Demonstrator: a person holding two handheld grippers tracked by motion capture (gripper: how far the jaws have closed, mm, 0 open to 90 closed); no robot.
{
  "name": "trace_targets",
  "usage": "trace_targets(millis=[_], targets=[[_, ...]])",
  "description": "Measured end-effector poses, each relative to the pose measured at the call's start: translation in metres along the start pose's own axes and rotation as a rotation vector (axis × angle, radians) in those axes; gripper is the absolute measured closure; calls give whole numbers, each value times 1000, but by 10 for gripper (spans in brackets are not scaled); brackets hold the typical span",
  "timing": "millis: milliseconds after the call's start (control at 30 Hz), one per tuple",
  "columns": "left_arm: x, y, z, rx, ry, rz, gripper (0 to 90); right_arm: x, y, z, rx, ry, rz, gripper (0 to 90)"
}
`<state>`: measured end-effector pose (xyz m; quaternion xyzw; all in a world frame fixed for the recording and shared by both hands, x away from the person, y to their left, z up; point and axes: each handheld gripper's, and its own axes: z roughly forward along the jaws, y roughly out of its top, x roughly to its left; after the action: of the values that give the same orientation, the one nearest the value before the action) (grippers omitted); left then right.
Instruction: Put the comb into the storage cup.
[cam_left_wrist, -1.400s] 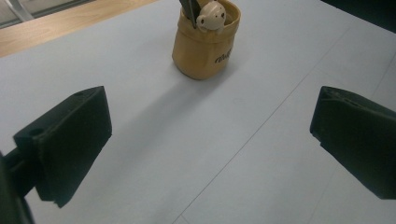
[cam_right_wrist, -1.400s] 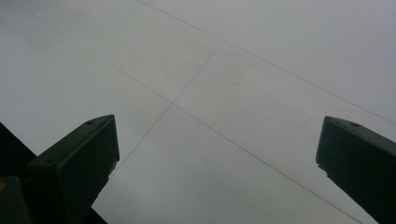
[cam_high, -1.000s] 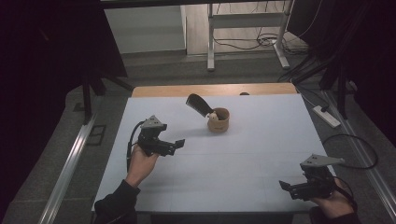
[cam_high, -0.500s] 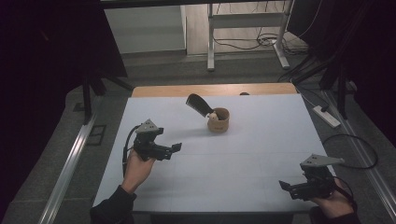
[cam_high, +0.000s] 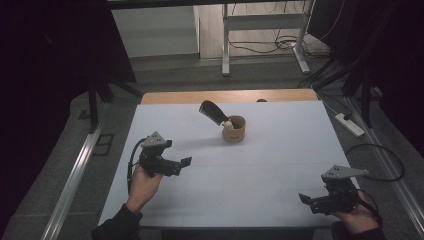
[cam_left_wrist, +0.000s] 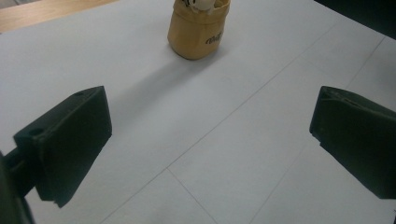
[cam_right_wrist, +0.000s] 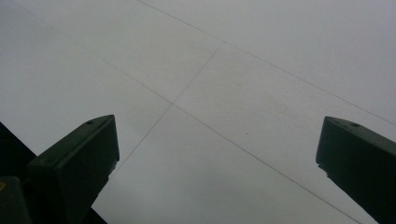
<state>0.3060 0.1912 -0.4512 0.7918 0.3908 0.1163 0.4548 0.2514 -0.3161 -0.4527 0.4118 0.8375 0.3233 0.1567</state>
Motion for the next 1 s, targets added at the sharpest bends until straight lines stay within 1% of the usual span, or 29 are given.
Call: trace_targets(millis=[700,1000], targets=[[-6,-16,-14,22,18,-1,0,0,0,0,1,-3,-1,0],[-6,-23,-21,28,31,-10,0,0,0,0,1,-4,-1,0]])
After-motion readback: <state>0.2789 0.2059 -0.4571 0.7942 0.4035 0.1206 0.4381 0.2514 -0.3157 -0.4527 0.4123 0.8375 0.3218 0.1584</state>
